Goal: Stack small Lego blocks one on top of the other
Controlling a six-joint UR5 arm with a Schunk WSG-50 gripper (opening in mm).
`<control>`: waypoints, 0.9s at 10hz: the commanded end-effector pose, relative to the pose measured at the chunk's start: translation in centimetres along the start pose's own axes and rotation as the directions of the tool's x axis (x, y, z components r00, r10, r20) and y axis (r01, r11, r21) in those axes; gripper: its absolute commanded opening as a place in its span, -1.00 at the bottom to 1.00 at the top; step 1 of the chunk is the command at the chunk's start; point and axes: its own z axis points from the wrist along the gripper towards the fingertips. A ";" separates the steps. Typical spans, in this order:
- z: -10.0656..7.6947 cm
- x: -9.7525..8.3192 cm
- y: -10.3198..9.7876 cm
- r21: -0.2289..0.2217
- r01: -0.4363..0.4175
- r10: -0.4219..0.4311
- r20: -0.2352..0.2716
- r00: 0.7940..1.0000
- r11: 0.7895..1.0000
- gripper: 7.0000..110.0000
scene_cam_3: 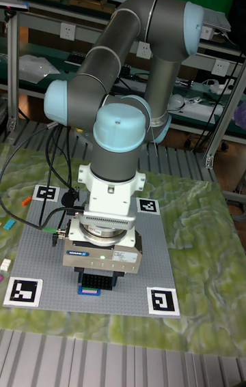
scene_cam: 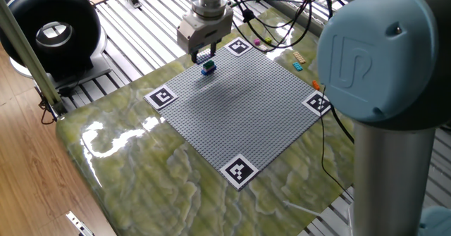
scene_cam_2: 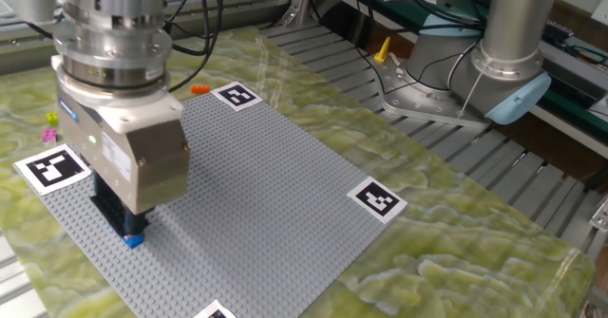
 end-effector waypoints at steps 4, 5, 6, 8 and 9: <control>0.8 0.4 -0.6 0.013 0.059 -0.060 0.002 0.998 0.998 -1.00; 1.0 0.2 -0.6 0.010 0.059 -0.059 0.006 0.998 0.998 -1.00; 1.0 0.1 -0.5 0.004 0.051 -0.051 0.008 0.999 0.999 -1.00; 1.8 -0.1 -1.0 -0.008 0.046 -0.046 0.012 0.999 0.999 -1.00; 1.7 0.1 -1.1 -0.006 0.038 -0.038 0.011 0.999 0.999 -1.00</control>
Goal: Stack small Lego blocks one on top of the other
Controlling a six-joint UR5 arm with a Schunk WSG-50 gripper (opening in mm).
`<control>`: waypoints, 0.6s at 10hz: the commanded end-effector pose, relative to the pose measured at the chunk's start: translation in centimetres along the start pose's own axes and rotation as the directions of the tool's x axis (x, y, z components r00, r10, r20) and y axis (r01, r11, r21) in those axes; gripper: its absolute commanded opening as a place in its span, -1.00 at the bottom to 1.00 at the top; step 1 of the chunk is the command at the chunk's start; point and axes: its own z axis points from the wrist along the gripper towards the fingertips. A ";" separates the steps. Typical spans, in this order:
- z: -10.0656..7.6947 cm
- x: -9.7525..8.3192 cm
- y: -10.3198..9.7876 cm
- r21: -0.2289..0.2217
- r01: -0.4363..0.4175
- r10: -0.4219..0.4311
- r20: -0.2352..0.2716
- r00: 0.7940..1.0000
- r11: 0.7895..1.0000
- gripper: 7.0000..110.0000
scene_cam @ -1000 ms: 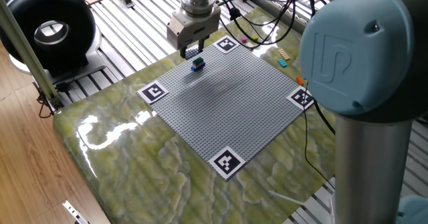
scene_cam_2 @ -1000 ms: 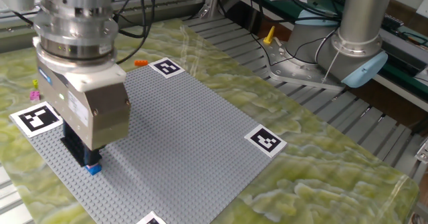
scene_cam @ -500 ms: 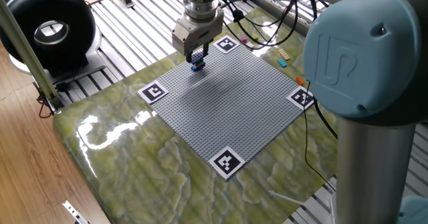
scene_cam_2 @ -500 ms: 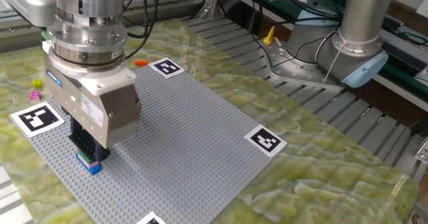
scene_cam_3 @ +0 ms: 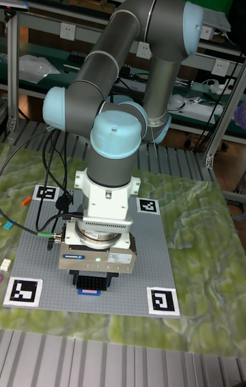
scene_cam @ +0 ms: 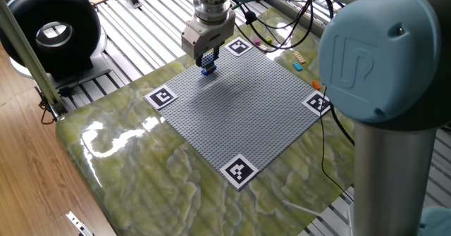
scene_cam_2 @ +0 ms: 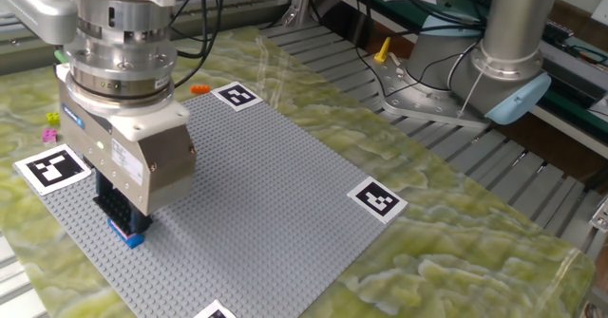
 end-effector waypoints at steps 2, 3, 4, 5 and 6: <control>0.2 0.1 -0.2 -0.016 -0.028 0.028 0.004 1.000 0.999 -1.00; 0.2 0.1 -0.2 -0.018 -0.030 0.030 0.004 1.000 0.999 -1.00; 0.2 0.1 0.0 -0.022 -0.031 0.032 0.005 0.999 0.999 -1.00; 0.2 0.1 0.0 -0.022 -0.031 0.032 0.005 0.999 0.999 -1.00; 0.2 0.1 0.1 -0.025 -0.033 0.033 0.005 0.999 0.999 -1.00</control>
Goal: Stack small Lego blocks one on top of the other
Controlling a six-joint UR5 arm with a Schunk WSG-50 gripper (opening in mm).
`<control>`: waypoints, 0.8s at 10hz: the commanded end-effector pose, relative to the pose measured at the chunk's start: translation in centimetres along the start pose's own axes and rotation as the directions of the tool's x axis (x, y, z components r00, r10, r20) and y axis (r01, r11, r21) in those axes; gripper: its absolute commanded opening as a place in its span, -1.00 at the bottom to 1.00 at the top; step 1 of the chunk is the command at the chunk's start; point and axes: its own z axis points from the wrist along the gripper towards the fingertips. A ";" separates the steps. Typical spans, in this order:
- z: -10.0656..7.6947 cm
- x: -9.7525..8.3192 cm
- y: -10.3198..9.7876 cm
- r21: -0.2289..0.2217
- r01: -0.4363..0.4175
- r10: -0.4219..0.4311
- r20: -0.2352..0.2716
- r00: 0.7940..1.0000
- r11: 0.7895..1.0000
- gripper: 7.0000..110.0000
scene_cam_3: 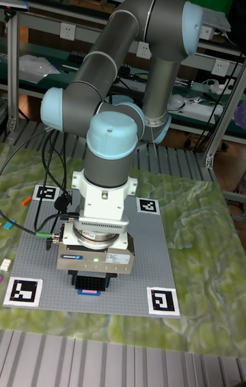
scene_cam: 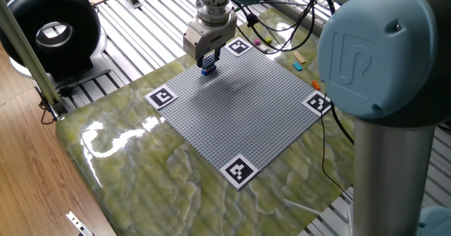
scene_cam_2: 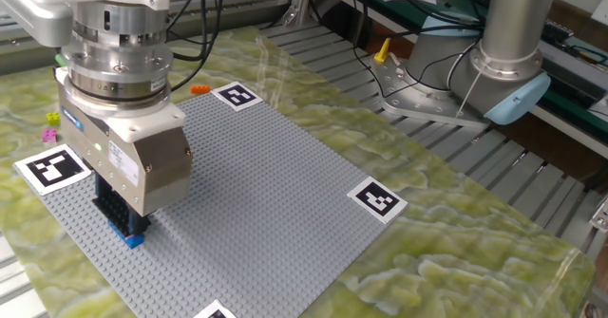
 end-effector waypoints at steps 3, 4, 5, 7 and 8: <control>-0.1 -0.1 0.3 -0.017 -0.021 0.021 0.003 1.000 1.000 -1.00; -0.1 0.0 0.3 -0.017 -0.023 0.023 0.002 1.000 1.000 -1.00; -0.1 0.1 0.3 -0.015 -0.024 0.024 -0.002 1.000 1.000 -1.00; -0.1 0.1 0.2 -0.014 -0.022 0.022 -0.003 1.000 1.000 -1.00; -0.1 0.1 0.2 -0.014 -0.022 0.022 -0.005 1.000 1.000 -1.00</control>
